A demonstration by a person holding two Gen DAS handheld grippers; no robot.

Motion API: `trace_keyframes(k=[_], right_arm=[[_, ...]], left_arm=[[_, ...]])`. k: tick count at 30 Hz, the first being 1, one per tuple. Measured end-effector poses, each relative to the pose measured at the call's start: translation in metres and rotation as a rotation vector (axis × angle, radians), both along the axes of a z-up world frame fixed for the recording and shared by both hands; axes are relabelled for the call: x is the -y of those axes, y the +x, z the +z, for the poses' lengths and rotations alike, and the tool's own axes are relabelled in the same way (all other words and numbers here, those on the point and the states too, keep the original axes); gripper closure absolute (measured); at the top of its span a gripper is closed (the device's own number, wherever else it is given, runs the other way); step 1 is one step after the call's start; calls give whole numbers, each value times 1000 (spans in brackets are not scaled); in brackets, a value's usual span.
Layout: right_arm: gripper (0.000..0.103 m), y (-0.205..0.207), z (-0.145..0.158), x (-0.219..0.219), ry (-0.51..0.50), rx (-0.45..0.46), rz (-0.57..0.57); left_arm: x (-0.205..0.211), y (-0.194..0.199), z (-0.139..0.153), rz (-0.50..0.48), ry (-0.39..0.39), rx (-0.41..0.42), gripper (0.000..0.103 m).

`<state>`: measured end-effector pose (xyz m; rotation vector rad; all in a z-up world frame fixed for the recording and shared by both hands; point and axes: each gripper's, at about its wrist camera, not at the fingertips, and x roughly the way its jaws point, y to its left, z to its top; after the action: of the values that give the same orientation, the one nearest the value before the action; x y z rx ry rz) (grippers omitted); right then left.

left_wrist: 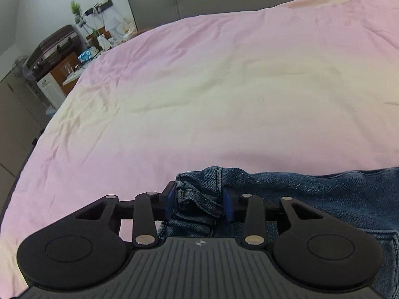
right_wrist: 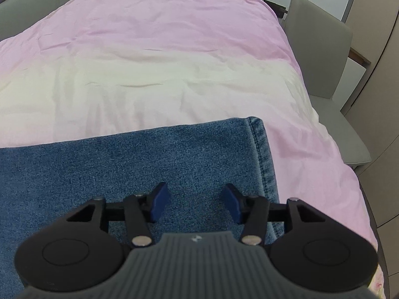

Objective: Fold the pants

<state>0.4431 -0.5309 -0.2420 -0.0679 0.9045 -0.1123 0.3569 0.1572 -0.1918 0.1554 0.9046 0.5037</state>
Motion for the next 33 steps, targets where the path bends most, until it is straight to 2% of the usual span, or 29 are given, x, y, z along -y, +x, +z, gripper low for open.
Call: trace_keyframes(k=[5,11,13,15,17,19,20,23,27,31,33], right_arm=[[46,18,-5,3,0,-14,-28],[46,46,-23,12,29,-49,-105],[46,52,-27,16,42,-51,-127],[46,57,-28,22,65,-50,-155],[49,60,-23,29,77,-44,-192],[57,58,-16,38,122,-33,-246],[57,55,-11,40,140,-27,-252],[59,38,2,34,108,-31,-202],[58,4,13,26,158,-30,-118],[57,-35,19,19,176,-34,-55],[52,-56,22,22,192,-28,-50]], left_arm=[[3,15,-25,19,49,-42,58],[7,16,-29,37,65,-65,53],[12,15,-27,38,98,-79,47],[14,15,-23,54,101,-96,47],[20,12,-15,46,129,-113,45],[27,3,-2,13,155,-100,45],[29,-2,4,-3,156,-88,44],[37,-22,24,-39,110,-40,41],[66,-51,44,-138,-7,22,41],[109,-93,55,-254,-129,60,42],[127,-116,54,-299,-199,56,42]])
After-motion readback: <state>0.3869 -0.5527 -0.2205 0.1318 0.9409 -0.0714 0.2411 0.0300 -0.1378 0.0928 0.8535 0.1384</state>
